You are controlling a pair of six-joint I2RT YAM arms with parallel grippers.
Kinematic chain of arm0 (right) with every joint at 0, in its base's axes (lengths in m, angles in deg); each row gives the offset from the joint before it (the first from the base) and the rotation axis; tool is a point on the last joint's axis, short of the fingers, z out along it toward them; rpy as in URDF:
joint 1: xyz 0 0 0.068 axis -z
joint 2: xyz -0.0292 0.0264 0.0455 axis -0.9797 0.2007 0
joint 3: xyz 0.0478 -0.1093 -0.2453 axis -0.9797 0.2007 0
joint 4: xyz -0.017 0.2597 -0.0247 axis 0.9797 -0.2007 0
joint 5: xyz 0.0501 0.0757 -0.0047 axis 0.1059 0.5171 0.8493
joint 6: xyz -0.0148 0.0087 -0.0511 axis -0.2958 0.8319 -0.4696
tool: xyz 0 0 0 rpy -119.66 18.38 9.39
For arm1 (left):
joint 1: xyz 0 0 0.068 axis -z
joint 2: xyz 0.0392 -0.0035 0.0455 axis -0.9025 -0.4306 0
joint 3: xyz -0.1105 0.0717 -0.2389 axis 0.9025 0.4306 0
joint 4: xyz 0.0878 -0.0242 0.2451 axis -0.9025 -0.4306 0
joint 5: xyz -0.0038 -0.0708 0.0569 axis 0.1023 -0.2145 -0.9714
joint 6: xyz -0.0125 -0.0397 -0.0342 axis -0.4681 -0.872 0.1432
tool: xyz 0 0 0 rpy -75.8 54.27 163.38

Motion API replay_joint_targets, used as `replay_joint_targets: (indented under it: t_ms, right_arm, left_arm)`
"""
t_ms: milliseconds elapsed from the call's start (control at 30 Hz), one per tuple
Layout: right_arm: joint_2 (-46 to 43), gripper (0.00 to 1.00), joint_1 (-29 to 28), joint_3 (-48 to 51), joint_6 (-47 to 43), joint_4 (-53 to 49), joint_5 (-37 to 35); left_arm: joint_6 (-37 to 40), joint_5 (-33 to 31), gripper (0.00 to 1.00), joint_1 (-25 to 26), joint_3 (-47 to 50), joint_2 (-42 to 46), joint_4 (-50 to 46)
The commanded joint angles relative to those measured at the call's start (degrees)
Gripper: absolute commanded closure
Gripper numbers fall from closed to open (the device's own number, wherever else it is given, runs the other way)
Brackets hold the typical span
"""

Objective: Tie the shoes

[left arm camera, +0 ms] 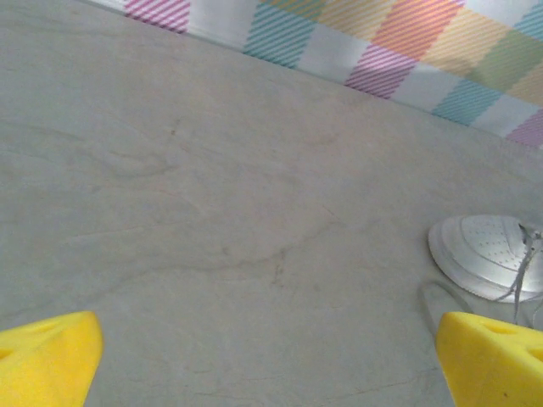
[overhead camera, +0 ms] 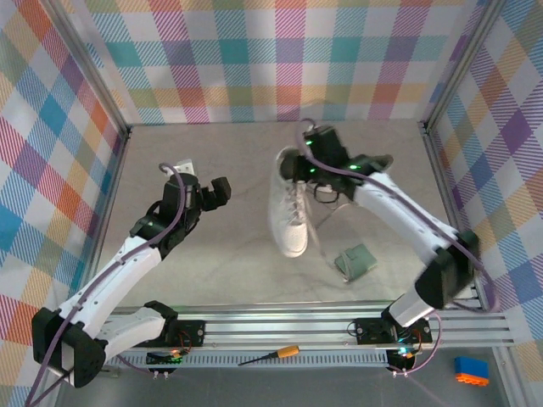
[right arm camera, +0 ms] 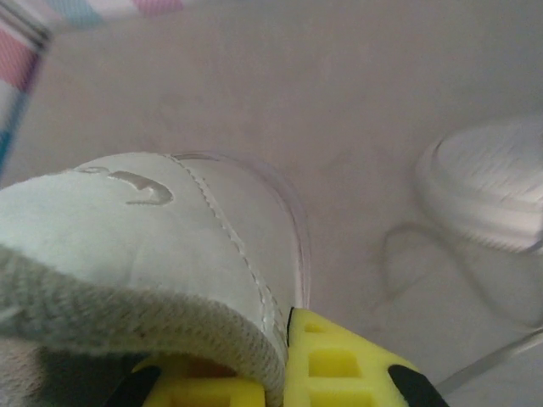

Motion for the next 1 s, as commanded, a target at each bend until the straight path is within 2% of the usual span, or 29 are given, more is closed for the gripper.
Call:
replay_joint_targets:
  t_ms: [0,133,333,667,700,833,967]
  right_arm:
    - [4.2,1.0,-1.6,-2.7,10.0,9.3,2.0]
    - [14.8,1.0,-1.9,-9.4,14.8,6.3,3.8]
    - [26.0,1.0,-2.8,-19.4,15.1,1.4,2.7]
    - [38.1,1.0,-3.3,-33.1,9.4,-5.6,3.7]
    - [39.1,0.97,-3.3,-34.5,9.0,-6.4,4.3]
    - [41.2,0.73,-3.3,-38.5,6.9,-7.3,7.5]
    - [38.6,0.56,-3.3,-39.9,3.2,-7.5,8.6]
  left_arm:
    - [-1.3,-3.7,0.0,-0.4,0.3,1.3,-5.9]
    - [-2.3,-5.3,0.0,-0.4,0.1,2.1,-8.1]
    - [-4.1,-6.4,0.0,-0.4,0.4,2.2,-9.6]
    - [-1.0,-2.5,0.0,-0.4,1.5,0.6,-6.5]
    - [-1.0,-1.5,0.0,-0.4,1.7,0.2,-5.9]
    - [-3.3,1.6,0.0,-0.4,2.4,-0.9,-5.0]
    - [-2.9,4.9,0.0,-0.4,3.7,-0.3,-3.6]
